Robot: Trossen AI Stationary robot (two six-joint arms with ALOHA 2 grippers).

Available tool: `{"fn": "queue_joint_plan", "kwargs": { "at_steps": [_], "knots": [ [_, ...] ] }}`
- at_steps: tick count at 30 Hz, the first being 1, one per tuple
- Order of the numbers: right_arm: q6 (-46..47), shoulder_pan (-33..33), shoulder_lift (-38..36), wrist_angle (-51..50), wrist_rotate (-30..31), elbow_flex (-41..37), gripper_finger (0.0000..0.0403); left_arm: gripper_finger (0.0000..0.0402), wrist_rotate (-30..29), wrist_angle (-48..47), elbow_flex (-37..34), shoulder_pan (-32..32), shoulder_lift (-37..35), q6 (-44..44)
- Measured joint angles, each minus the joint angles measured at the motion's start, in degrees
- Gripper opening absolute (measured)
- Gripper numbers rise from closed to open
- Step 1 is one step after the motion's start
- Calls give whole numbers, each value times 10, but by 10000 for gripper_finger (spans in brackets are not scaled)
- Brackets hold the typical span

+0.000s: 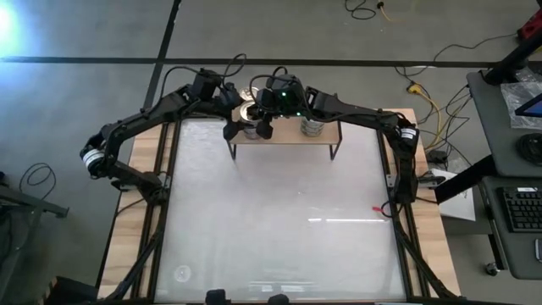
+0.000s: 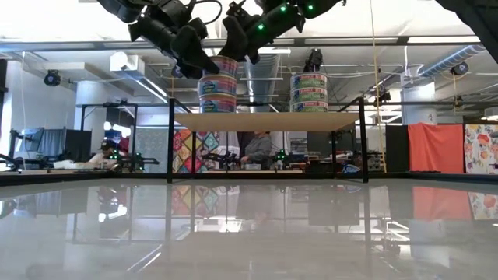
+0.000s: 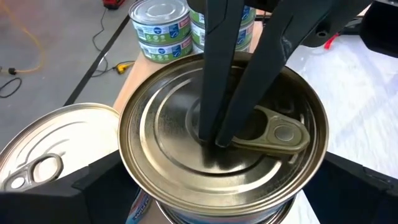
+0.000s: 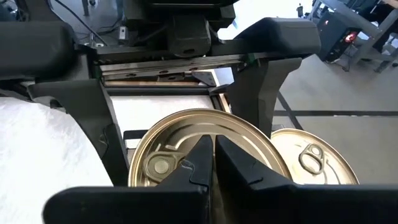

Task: Stack canned seafood by type on shelf
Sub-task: Stack the blue-pink tuna can on top of the blue-pink tuna can

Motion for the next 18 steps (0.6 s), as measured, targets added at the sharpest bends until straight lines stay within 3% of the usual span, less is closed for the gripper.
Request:
{"fn": "queue_joint_plan", "kwargs": {
  "at_steps": [18],
  "knots": [
    [-2, 0, -1, -8, -2, -9, 12, 391, -2, -18, -2, -1, 0, -1]
  ]
}}
